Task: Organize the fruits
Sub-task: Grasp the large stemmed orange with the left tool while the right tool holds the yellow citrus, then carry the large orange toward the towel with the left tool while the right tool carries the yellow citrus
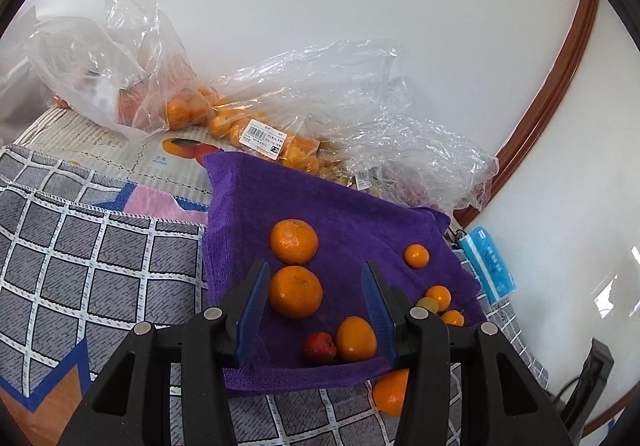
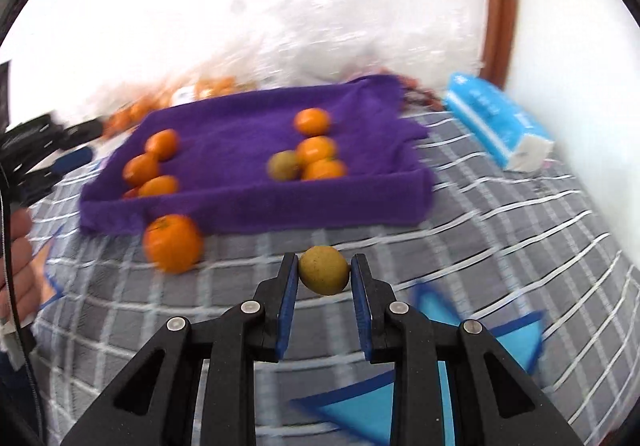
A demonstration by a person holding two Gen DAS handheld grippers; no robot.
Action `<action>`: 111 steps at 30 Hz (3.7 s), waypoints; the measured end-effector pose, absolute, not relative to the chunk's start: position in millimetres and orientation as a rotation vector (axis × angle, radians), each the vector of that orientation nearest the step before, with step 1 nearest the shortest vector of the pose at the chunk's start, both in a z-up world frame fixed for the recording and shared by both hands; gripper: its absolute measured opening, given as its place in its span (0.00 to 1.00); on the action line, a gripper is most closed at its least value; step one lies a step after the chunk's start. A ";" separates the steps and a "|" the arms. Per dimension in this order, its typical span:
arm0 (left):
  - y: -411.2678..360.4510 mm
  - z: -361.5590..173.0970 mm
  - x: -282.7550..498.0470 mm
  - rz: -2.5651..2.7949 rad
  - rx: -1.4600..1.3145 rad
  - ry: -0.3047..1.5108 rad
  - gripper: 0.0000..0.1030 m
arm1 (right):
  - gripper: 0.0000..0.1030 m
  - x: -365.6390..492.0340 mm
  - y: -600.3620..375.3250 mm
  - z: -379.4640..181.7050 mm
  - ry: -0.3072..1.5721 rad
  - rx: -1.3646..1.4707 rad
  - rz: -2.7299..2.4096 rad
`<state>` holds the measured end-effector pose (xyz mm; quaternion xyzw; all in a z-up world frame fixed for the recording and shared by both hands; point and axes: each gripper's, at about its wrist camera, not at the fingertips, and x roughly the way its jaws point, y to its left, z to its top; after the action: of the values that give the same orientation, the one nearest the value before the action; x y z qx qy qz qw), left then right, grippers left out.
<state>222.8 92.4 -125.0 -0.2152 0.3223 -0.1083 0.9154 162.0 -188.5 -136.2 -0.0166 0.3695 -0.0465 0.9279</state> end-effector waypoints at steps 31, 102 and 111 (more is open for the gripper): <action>16.9 -123.7 175.9 -0.322 -0.222 0.766 0.54 | 0.26 162.8 -220.3 -142.1 0.728 0.068 -0.015; -28.0 -165.4 183.6 -0.321 -0.240 0.917 0.40 | 0.26 156.5 -214.6 -138.4 0.694 0.091 0.061; -29.3 -165.7 181.7 -0.342 -0.242 0.934 0.40 | 0.26 160.8 -223.6 -139.4 0.714 0.151 0.050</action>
<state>181.7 -29.3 -165.7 -0.1159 0.4469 -0.1636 0.8718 160.8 -223.6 -139.4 0.0739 0.3491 0.0246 0.9339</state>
